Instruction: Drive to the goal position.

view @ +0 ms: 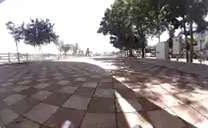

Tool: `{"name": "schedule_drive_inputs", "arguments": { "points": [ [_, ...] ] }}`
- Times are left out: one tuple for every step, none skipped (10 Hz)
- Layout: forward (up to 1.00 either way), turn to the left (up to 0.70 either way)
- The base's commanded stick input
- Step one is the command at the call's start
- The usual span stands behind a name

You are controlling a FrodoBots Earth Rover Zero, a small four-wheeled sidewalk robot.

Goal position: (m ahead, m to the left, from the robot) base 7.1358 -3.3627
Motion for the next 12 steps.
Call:
{"name": "schedule_drive_inputs", "arguments": {
  "points": [
    [0.70,-0.35],
    [0.70,-0.35],
    [0.70,-0.35],
    [0.70,-0.35],
    [0.70,-0.35],
    [0.70,-0.35],
    [0.70,-0.35],
    [0.70,-0.35],
    [0.70,-0.35],
    [0.70,-0.35],
    [0.70,-0.35],
    [0.70,-0.35]
  ]
}}
